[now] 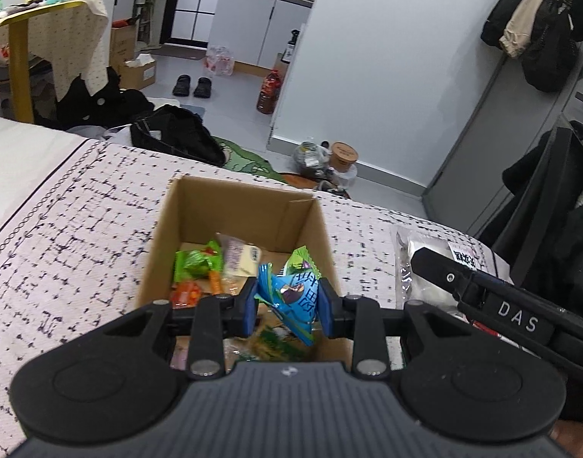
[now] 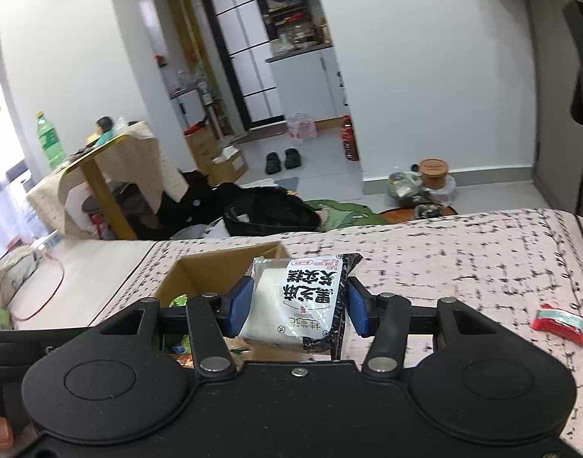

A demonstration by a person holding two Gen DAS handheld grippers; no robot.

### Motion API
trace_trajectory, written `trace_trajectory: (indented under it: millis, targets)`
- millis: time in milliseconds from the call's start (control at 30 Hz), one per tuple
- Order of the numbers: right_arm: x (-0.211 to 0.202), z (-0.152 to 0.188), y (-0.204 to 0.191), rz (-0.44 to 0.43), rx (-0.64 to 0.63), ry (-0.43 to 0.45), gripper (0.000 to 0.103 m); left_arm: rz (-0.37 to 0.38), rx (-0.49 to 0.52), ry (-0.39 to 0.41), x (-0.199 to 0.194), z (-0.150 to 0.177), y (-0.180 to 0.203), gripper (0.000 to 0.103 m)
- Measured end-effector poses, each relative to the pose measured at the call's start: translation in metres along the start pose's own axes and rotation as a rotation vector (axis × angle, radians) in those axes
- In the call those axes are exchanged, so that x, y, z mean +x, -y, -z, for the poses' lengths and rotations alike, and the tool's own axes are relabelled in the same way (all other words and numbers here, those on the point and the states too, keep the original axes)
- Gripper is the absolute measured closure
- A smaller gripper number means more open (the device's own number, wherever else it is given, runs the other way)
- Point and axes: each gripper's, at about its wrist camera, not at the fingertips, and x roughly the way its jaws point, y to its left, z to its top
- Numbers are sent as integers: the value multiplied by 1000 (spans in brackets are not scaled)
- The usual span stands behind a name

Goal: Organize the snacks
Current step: 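Carry the white packet and blue candy over the cardboard box, then open both tools to drop the white packet and blue candy into the box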

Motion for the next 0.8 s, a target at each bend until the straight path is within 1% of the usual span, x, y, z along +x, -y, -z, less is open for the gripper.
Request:
trace_trajectory:
  millis: [333,433,567,667,733,800]
  targets:
    - [9,-1,-18,-70,-16,-37,53,-89,-55,-35,1,3,-25,72]
    - [10,1,-23,-86,-26,-47,53,-104,-75,-50,1,4,-32,71]
    - [13,2,-29,-118,-30,-65,53,-97,-102,-56,-1,1,-37,68]
    - [17,3,-33,-130,-28,-78,52,-104,-112,-38,-6,-1,-40,61]
    - [19,3,-34,-159,-25,-86,51,-108,-116,-22,-11,-4,-42,55]
    - [20,3,-38,-196,-30,-86,43,-114,-120,-10,-14,-5,-43,53]
